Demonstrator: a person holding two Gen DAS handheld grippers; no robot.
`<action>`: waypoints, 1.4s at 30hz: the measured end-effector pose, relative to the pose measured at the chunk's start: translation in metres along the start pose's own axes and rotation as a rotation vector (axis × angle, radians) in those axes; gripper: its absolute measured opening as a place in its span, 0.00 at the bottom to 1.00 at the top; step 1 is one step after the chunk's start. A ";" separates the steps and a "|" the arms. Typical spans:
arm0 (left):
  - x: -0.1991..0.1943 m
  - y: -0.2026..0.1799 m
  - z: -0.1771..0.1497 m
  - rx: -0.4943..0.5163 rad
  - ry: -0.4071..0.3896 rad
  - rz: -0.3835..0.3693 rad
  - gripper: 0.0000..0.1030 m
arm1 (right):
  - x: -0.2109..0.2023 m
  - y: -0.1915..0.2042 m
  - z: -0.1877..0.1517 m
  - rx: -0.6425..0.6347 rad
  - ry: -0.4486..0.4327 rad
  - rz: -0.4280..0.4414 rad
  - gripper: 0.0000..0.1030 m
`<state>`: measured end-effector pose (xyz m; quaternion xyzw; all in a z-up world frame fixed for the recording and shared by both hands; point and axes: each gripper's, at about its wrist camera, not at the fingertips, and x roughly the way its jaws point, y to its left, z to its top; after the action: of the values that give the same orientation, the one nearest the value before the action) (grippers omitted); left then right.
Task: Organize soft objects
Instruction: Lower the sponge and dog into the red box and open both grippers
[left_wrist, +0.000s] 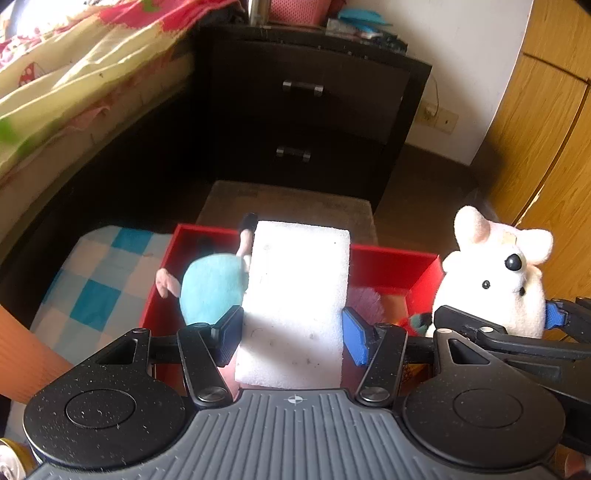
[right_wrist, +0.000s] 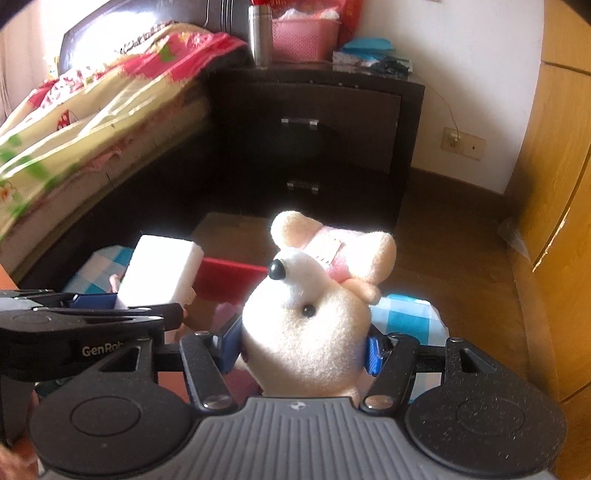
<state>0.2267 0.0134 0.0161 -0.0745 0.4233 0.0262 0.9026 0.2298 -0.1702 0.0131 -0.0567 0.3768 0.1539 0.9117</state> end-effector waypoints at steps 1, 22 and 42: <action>0.001 0.000 -0.001 -0.001 0.006 0.003 0.56 | 0.002 -0.001 0.000 0.005 0.010 -0.005 0.42; -0.019 0.005 -0.005 -0.026 0.010 0.000 0.79 | -0.005 -0.015 0.001 0.044 0.021 -0.063 0.57; -0.065 0.025 -0.044 -0.043 0.012 -0.021 0.87 | -0.044 0.000 -0.036 -0.012 0.046 -0.047 0.61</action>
<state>0.1482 0.0324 0.0355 -0.0986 0.4274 0.0253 0.8983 0.1759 -0.1882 0.0189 -0.0745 0.3955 0.1333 0.9057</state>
